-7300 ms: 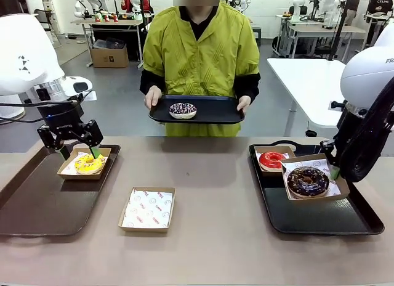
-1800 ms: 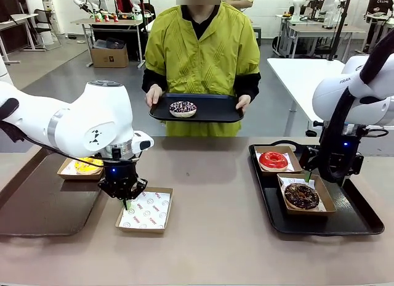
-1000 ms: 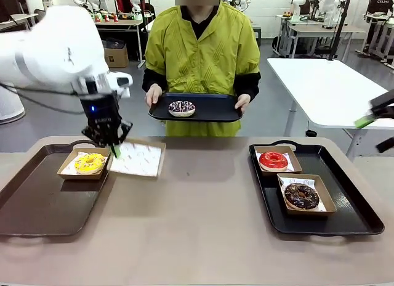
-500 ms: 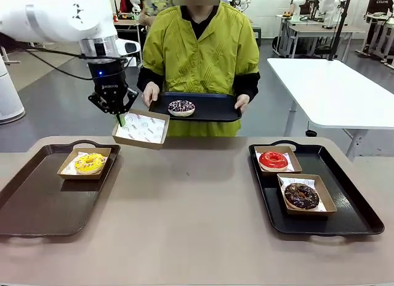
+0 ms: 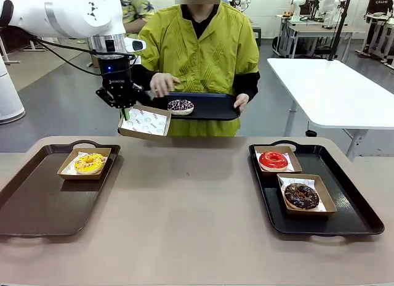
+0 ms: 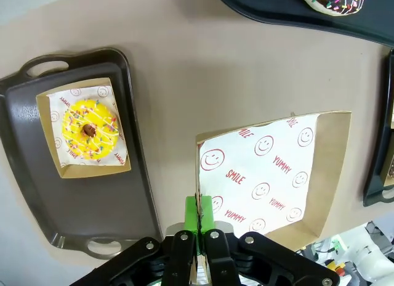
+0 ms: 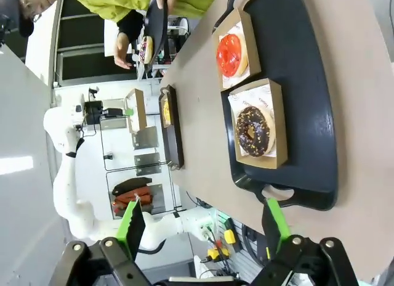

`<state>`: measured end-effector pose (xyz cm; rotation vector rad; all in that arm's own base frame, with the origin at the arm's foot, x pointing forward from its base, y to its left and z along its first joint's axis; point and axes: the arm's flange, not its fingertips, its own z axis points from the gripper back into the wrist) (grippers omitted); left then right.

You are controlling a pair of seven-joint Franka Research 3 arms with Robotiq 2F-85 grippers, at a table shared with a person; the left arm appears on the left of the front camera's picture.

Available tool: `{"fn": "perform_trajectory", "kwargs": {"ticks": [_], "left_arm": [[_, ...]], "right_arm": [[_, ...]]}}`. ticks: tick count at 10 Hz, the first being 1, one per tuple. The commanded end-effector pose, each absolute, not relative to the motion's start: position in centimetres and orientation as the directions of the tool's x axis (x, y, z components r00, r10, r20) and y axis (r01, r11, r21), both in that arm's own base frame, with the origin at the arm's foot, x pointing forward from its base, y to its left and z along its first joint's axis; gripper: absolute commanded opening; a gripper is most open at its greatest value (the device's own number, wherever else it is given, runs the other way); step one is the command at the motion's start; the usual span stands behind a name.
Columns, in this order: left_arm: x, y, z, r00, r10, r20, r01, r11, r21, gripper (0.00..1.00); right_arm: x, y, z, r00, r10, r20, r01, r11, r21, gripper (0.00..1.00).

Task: Individually package the donuts and arrange them on the tray.
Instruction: Place the picked Paper togo box on the Handle tray while simultaneously picking up another Paper togo box from the table with the other hand, then place the picked Paper togo box on the Handle tray.

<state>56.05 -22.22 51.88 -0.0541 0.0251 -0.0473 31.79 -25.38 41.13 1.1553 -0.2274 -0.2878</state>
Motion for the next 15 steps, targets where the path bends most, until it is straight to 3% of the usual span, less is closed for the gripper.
{"fn": "perform_trajectory", "kwargs": {"ticks": [1, 2, 15], "left_arm": [[56.4, -22.2, 52.1, 0.998, -0.049, -0.029, 0.049, 0.999, -0.012, 0.00], [56.0, -22.2, 51.9, 0.999, -0.048, -0.024, 0.047, 0.997, -0.055, 0.00], [56.0, -22.2, 51.9, 0.999, -0.048, -0.024, 0.047, 0.997, -0.055, 0.00]], "right_arm": [[33.5, -24.8, 40.2, 0.947, -0.311, 0.077, 0.058, 0.404, 0.913, 1.00], [31.8, -25.4, 41.1, 0.941, -0.338, 0.029, 0.106, 0.374, 0.921, 1.00], [31.8, -25.4, 41.1, 0.941, -0.338, 0.029, 0.106, 0.374, 0.921, 1.00]]}}
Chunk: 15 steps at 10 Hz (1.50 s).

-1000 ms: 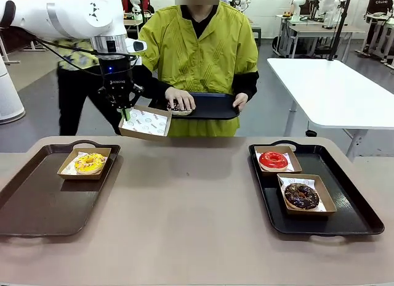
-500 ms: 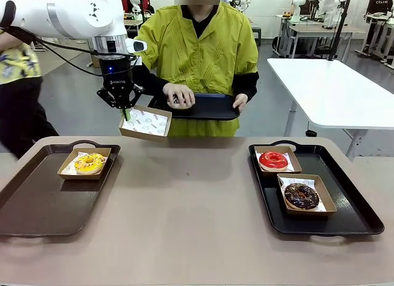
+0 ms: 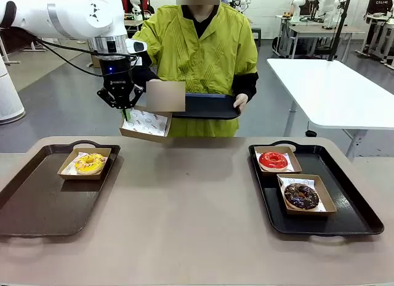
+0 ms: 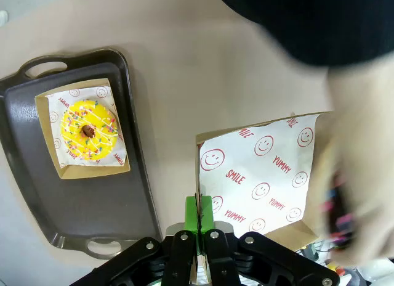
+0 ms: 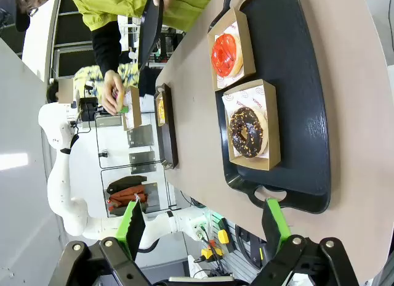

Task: Individually package the donuts and arrange them on the tray.
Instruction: Place the picked Paper togo box on the Handle tray.

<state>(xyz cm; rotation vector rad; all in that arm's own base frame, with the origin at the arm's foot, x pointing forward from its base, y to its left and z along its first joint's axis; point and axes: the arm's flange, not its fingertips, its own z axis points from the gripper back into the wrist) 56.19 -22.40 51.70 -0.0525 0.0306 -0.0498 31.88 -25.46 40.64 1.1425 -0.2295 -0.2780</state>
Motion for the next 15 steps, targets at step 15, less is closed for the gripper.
{"fn": "perform_trajectory", "kwargs": {"ticks": [15], "left_arm": [[53.1, -19.1, 53.0, 0.996, -0.081, 0.022, 0.082, 0.994, -0.078, 0.01]], "right_arm": [[31.8, -25.4, 41.1, 0.941, -0.338, 0.029, 0.106, 0.374, 0.921, 1.00]]}}
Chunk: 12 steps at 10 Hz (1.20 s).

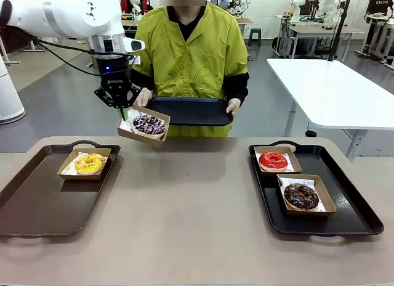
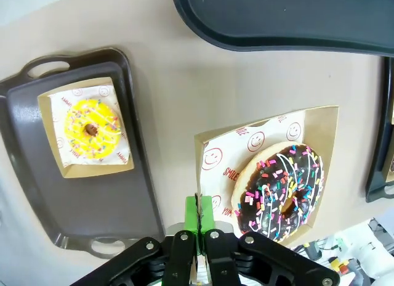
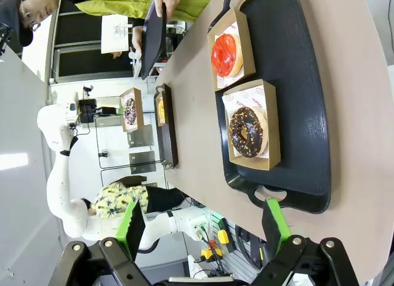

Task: Individually package the donuts and arrange them on the tray.
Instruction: Place the picked Paper togo box on the Handle tray.

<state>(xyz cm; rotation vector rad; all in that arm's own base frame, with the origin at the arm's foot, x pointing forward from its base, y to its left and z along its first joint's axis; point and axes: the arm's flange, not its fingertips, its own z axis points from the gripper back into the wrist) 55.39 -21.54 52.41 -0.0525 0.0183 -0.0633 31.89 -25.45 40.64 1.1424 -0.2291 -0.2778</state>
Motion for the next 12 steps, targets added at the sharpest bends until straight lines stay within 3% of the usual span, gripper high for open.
{"fn": "perform_trajectory", "kwargs": {"ticks": [1, 4, 8, 12], "left_arm": [[51.5, -16.4, 54.1, 0.995, -0.083, 0.052, 0.087, 0.993, -0.085, 0.01], [46.8, -10.1, 54.3, 0.991, -0.079, 0.111, 0.086, 0.994, -0.064, 0.01], [42.7, -2.4, 49.8, 0.995, -0.043, 0.090, 0.049, 0.997, -0.065, 0.01], [42.6, 1.6, 46.3, 0.999, -0.021, 0.032, 0.022, 0.999, -0.041, 0.01]], "right_arm": [[31.8, -25.4, 41.1, 0.941, -0.338, 0.029, 0.106, 0.374, 0.921, 1.00], [31.8, -25.4, 41.1, 0.941, -0.338, 0.029, 0.106, 0.374, 0.921, 1.00], [31.8, -25.4, 41.1, 0.941, -0.338, 0.029, 0.106, 0.374, 0.921, 1.00], [31.8, -25.4, 41.1, 0.941, -0.338, 0.029, 0.106, 0.374, 0.921, 1.00]]}}
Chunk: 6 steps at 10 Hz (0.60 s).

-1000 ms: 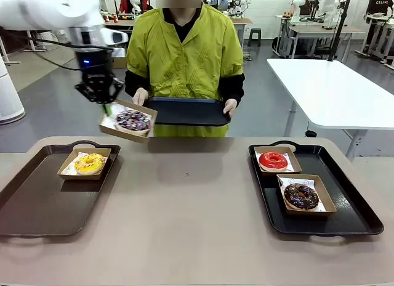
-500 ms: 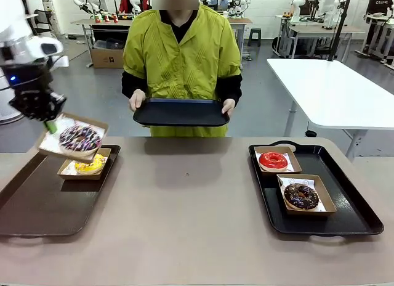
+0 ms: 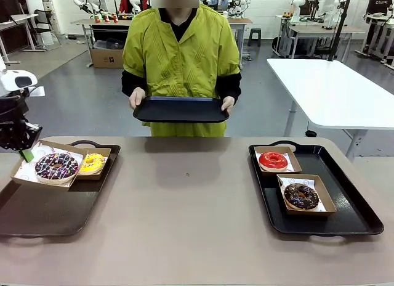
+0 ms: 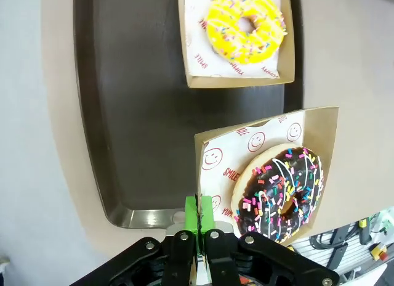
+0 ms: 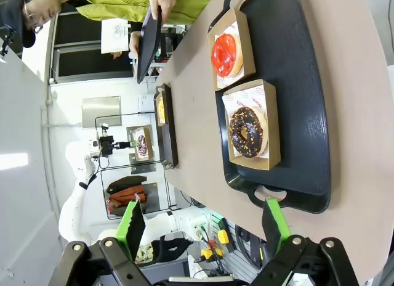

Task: Individually package the donuts and arrange them on the tray.
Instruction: Place the picked Paper togo box on the Handle tray.

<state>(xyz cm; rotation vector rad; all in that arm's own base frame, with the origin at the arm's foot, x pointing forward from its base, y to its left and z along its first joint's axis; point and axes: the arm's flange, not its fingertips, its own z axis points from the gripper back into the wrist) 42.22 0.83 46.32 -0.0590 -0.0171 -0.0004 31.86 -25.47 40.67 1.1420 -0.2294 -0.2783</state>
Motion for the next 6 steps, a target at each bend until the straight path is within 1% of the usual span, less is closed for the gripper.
{"fn": "perform_trajectory", "kwargs": {"ticks": [1, 2, 3, 6], "left_arm": [[42.43, 1.73, 45.90, 0.999, -0.004, 0.040, 0.006, 0.999, -0.052, 0.01], [42.78, 1.37, 46.01, 0.999, -0.014, 0.051, 0.017, 0.998, -0.064, 0.01], [42.31, 1.25, 46.01, 1.000, 0.007, 0.015, -0.006, 0.998, -0.060, 0.01], [42.31, 1.25, 46.01, 1.000, 0.007, 0.015, -0.006, 0.998, -0.060, 0.01]], "right_arm": [[31.79, -25.38, 41.13, 0.941, -0.338, 0.029, 0.106, 0.374, 0.921, 1.00], [31.79, -25.38, 41.13, 0.941, -0.338, 0.029, 0.106, 0.374, 0.921, 1.00], [31.79, -25.38, 41.13, 0.941, -0.338, 0.029, 0.106, 0.374, 0.921, 1.00], [31.79, -25.38, 41.13, 0.941, -0.338, 0.029, 0.106, 0.374, 0.921, 1.00]]}}
